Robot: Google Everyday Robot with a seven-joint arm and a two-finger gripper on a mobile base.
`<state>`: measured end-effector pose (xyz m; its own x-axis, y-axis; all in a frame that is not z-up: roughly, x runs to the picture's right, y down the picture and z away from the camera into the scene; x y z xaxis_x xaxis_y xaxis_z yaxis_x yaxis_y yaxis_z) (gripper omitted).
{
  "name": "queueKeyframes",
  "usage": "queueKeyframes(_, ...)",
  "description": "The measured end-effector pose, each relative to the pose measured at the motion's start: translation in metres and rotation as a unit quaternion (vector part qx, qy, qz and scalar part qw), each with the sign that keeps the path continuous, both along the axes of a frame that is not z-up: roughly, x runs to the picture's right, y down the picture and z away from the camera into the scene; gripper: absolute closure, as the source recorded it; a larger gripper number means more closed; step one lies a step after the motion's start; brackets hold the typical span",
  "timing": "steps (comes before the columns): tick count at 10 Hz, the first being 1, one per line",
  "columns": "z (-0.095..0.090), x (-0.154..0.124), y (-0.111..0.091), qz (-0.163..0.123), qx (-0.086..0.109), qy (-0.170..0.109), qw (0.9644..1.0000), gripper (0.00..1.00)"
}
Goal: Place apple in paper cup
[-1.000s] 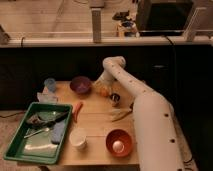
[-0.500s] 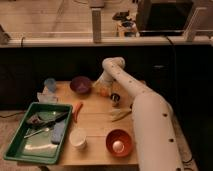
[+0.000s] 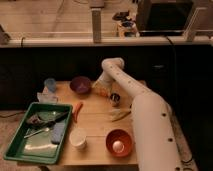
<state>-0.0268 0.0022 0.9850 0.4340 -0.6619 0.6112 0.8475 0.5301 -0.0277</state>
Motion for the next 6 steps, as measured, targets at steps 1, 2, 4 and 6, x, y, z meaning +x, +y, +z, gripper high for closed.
queueKeyframes(1,0.0,-0.001,0.001,-0.001,-0.001,-0.001,1.0,0.21)
queueKeyframes(2,0.0,-0.002,0.0,0.0,-0.001,-0.001,1.0,0.2)
queueKeyframes(4,0.002,0.006,-0.003,0.008,-0.003,0.006,0.9999,0.2)
queueKeyframes(6,0.005,0.019,-0.007,0.017,-0.002,0.022,0.9996,0.2)
